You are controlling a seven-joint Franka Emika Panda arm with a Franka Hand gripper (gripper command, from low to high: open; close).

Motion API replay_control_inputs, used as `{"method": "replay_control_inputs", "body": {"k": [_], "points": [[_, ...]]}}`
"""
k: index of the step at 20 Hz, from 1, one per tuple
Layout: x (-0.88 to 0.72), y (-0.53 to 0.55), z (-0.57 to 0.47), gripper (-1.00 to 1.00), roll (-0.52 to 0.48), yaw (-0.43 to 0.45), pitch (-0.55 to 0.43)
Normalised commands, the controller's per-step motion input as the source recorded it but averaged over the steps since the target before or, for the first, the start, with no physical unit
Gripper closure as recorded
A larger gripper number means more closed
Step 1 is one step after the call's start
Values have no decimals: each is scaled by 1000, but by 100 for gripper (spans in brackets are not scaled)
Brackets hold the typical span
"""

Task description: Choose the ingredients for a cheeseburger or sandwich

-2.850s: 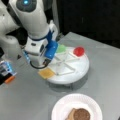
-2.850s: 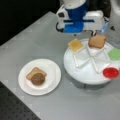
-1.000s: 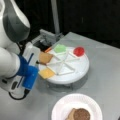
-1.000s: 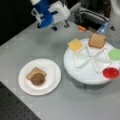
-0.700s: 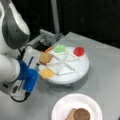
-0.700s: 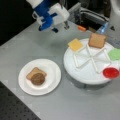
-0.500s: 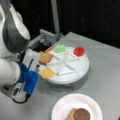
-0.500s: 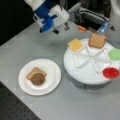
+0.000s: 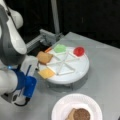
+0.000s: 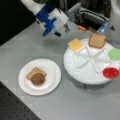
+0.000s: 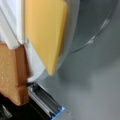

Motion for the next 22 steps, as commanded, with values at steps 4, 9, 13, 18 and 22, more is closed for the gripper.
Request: {"method": "replay_control_inputs", "body": {"k": [4, 9, 13, 18, 22], "points": [[-107, 27, -115, -100, 268, -124, -97], [-101, 98, -121, -100, 270, -137, -126], [-71, 47, -89, -100, 228, -115, -144], [-31, 5, -91, -100, 189, -103, -145], [9, 38, -108, -100, 184, -110, -142]]}}
